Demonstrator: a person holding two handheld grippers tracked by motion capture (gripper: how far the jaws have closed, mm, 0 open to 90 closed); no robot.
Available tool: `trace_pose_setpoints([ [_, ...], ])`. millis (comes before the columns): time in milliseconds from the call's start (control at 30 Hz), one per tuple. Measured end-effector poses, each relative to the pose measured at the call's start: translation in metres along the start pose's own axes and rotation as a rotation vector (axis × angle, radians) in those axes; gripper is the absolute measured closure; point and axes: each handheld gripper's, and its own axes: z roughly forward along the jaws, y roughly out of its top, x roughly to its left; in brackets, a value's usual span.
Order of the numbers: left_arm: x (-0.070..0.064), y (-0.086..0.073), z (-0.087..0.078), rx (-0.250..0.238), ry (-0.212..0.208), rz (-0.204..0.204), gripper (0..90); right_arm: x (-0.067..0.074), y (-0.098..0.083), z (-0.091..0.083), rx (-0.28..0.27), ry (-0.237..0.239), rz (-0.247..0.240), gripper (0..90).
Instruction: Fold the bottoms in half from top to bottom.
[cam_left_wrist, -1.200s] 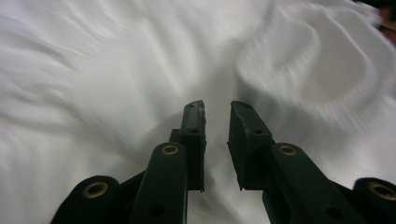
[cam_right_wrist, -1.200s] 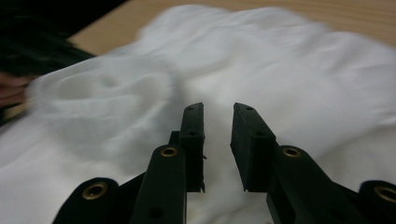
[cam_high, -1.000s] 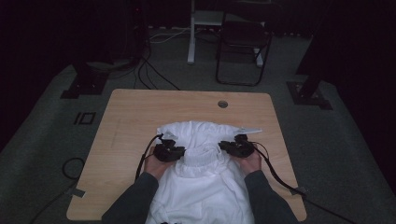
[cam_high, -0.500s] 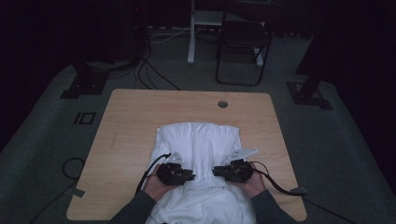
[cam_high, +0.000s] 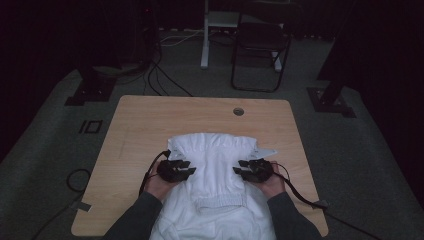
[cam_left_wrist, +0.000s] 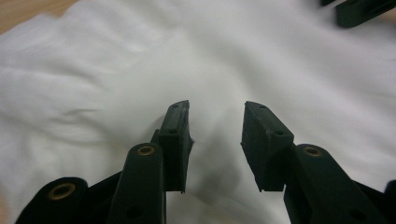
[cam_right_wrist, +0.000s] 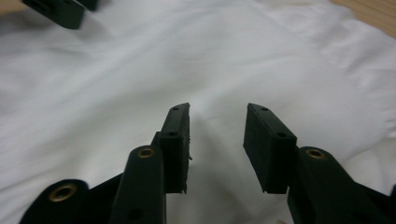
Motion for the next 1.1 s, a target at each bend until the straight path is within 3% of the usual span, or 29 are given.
trace_pose_setpoints([
  [33, 0.006, -0.001, 0.013, 0.026, 0.025, 0.004, 62.5, -0.014, 0.001, 0.020, 0.051, -0.049, 0.008, 58.8],
  [100, 0.008, -0.003, 0.021, 0.047, 0.046, 0.023, 65.4, -0.019, 0.000, 0.032, 0.069, -0.056, 0.023, 59.8],
  [300, 0.015, 0.000, 0.027, 0.052, 0.102, 0.053, 71.6, -0.024, 0.002, 0.044, 0.062, -0.084, 0.032, 61.0],
  [500, 0.039, 0.007, 0.033, 0.047, 0.122, 0.024, 71.9, -0.039, 0.013, 0.061, 0.051, -0.087, 0.080, 61.4],
  [567, 0.039, 0.007, 0.033, 0.047, 0.122, 0.024, 71.9, -0.041, 0.014, 0.062, 0.051, -0.089, 0.080, 61.4],
  [767, 0.055, 0.012, 0.037, 0.030, 0.121, -0.039, 70.8, -0.048, 0.026, 0.076, 0.061, -0.105, 0.091, 61.5],
  [833, 0.059, 0.015, 0.034, 0.023, 0.099, -0.062, 67.5, -0.049, 0.027, 0.077, 0.063, -0.106, 0.093, 61.5],
  [900, 0.064, 0.020, 0.027, -0.058, 0.063, -0.095, 57.6, -0.049, 0.028, 0.078, 0.062, -0.103, 0.100, 61.4],
  [933, 0.069, 0.023, 0.024, -0.087, 0.067, -0.111, 55.0, -0.049, 0.028, 0.078, 0.062, -0.101, 0.102, 61.4],
  [967, 0.074, 0.026, 0.022, -0.112, 0.084, -0.129, 48.3, -0.049, 0.027, 0.077, 0.054, -0.099, 0.106, 61.4],
  [1000, 0.080, 0.029, 0.021, -0.125, 0.119, -0.145, 48.3, -0.049, 0.027, 0.077, 0.054, -0.099, 0.106, 61.4],
  [1033, 0.095, 0.034, 0.022, -0.132, 0.161, -0.198, 43.9, -0.050, 0.026, 0.077, 0.051, -0.095, 0.107, 61.4],
  [1067, 0.095, 0.034, 0.022, -0.132, 0.161, -0.198, 41.5, -0.050, 0.026, 0.077, 0.051, -0.095, 0.107, 61.4],
  [1100, 0.101, 0.035, 0.024, -0.126, 0.186, -0.223, 41.5, -0.050, 0.026, 0.077, 0.051, -0.095, 0.107, 61.4],
])
